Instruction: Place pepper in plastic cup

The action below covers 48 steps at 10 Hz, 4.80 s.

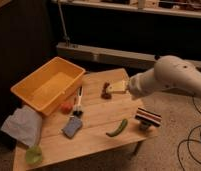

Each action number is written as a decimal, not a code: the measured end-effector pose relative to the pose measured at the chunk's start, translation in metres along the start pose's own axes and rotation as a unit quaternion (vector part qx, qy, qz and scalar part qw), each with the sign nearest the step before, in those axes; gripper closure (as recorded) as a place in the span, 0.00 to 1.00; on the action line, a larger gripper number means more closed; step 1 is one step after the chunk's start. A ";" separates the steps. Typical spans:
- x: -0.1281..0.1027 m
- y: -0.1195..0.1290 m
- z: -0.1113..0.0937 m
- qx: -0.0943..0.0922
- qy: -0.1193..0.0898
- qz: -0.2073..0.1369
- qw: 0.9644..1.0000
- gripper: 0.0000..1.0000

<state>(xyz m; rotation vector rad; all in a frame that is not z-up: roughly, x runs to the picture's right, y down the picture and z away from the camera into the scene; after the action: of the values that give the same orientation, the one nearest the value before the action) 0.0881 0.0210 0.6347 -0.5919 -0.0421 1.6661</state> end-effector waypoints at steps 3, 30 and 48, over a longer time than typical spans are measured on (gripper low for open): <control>0.012 -0.001 0.028 0.137 0.020 -0.001 0.990 0.20; 0.123 -0.130 0.164 0.143 0.150 0.162 0.965 0.20; 0.119 -0.125 0.209 0.159 0.156 0.151 0.963 1.00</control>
<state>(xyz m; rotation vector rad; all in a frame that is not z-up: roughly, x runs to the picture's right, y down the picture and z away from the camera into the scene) 0.1111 0.2195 0.8181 -0.6289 0.5618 1.8033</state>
